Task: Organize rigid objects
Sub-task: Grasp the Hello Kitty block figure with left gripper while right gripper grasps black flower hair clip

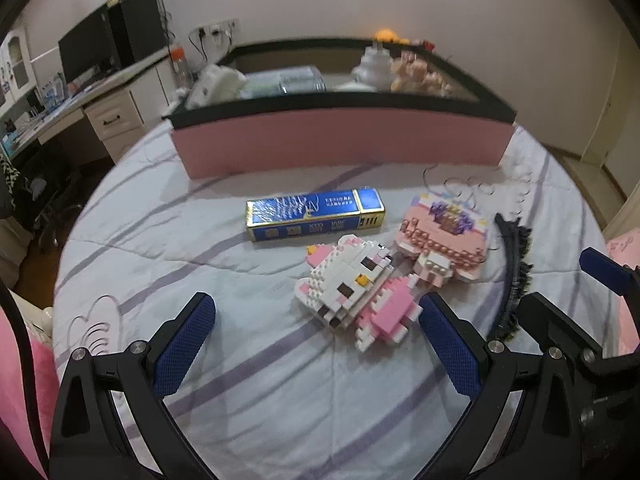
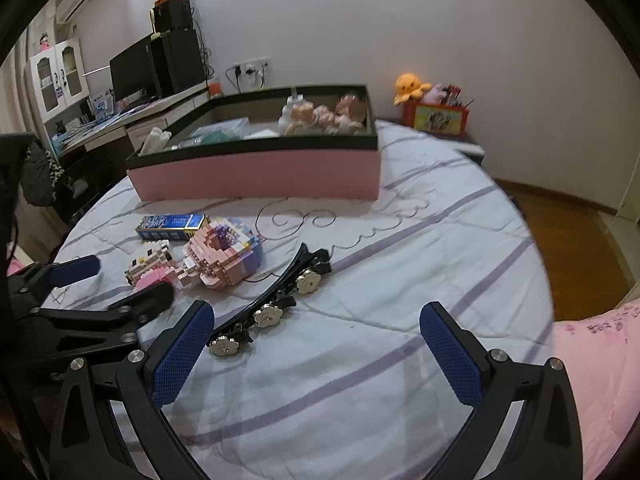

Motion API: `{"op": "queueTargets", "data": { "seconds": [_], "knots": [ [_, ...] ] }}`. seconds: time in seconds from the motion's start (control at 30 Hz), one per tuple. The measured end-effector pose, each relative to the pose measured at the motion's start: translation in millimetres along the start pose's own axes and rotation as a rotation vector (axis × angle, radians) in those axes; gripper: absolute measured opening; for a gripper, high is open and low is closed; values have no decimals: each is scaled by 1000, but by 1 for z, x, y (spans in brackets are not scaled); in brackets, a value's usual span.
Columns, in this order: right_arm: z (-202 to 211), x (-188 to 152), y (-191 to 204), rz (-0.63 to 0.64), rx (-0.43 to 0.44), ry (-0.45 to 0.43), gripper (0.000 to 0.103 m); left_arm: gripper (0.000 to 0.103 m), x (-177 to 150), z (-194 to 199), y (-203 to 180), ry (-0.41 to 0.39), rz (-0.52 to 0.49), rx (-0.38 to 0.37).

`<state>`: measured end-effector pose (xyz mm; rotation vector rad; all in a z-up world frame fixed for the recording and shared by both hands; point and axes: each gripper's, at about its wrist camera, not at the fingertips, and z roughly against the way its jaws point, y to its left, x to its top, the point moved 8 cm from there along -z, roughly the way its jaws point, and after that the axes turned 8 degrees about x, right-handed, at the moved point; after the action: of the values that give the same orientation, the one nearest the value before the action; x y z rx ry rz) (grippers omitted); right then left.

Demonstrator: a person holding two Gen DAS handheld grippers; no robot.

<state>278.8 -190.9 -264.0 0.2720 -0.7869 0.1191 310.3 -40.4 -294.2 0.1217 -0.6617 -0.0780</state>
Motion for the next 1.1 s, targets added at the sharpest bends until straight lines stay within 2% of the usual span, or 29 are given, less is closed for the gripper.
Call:
{"op": "queueTargets", "data": {
  "seconds": [0.03,0.07,0.13,0.17,0.2,0.43,0.47,0.5,0.57,0.6,0.63,0.7,0.77,0.87,1.1],
  "knots": [
    [-3,0,-1,-3,2,11,103,98,1,-1,-1,-1,0,-8],
    [-6,0,-1,-6,6,24,103,91,2,-1,-2,-5,-3,-16],
    [-10,-1,0,-9,17,41,103,74,4,1,-3,-20,-4,-30],
    [-11,0,0,-11,17,42,103,62,4,4,-3,-29,-7,-34],
    [-12,1,1,-11,14,46,103,60,4,5,-2,-32,-11,-32],
    [-26,2,9,10,-16,99,103,60,-4,13,15,-38,13,-23],
    [-28,2,10,16,-28,112,101,60,-5,13,16,-34,17,-28],
    [-31,2,11,20,-37,121,90,60,-6,14,18,-33,19,-30],
    [-32,2,13,38,-76,128,78,60,-8,16,18,-34,18,-31],
    [-32,2,14,41,-79,125,69,60,-8,18,18,-36,19,-33],
    [-30,2,14,41,-76,124,63,60,-8,20,18,-39,20,-39],
    [-26,2,13,44,-89,119,40,60,-9,24,18,-46,20,-45],
    [-22,0,13,46,-83,118,29,60,-9,28,18,-54,20,-49],
    [-16,-1,11,45,-75,106,20,60,-9,36,17,-73,24,-57],
    [10,0,24,38,1,11,19,60,-3,68,22,-155,49,-64]
  ]
}}
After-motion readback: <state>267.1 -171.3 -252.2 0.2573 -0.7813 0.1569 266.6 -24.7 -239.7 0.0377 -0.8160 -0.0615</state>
